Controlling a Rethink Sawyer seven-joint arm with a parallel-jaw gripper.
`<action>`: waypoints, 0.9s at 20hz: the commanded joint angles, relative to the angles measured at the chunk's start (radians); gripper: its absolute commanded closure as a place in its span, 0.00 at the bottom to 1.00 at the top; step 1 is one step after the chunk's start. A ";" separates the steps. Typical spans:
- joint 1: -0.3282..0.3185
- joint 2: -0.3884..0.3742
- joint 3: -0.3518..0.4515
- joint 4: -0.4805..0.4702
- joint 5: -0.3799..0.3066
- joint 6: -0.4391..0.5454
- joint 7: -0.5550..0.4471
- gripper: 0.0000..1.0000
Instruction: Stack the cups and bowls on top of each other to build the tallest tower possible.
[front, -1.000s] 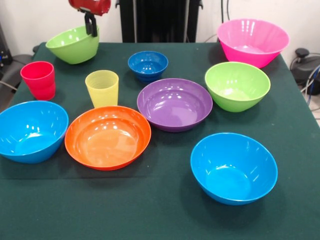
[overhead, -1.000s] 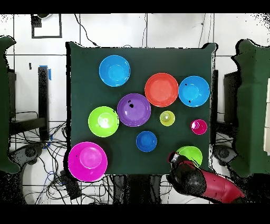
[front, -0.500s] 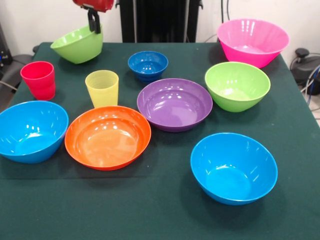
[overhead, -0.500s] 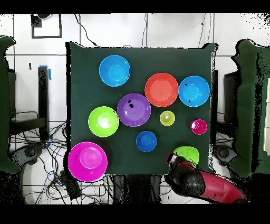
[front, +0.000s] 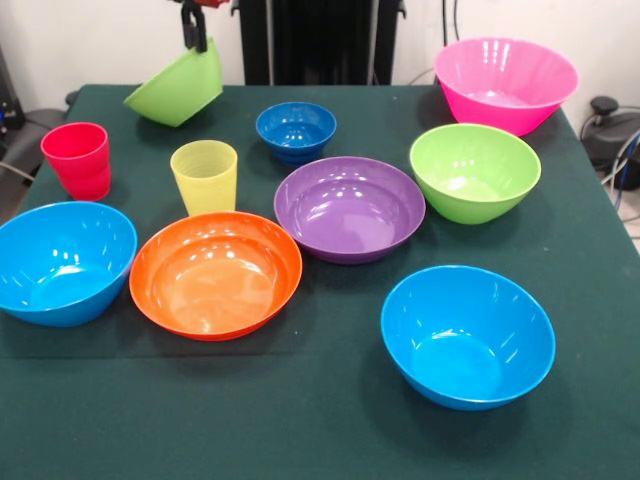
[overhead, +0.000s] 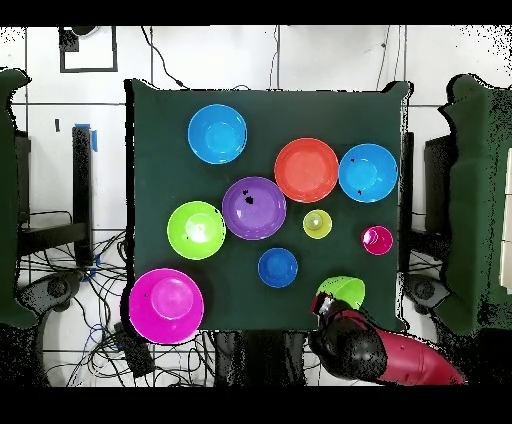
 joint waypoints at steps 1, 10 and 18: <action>0.017 -0.004 0.099 0.036 0.016 0.117 -0.007 1.00; 0.019 0.003 0.098 0.029 0.016 0.120 -0.005 1.00; 0.023 -0.001 0.096 0.031 0.022 0.127 -0.002 1.00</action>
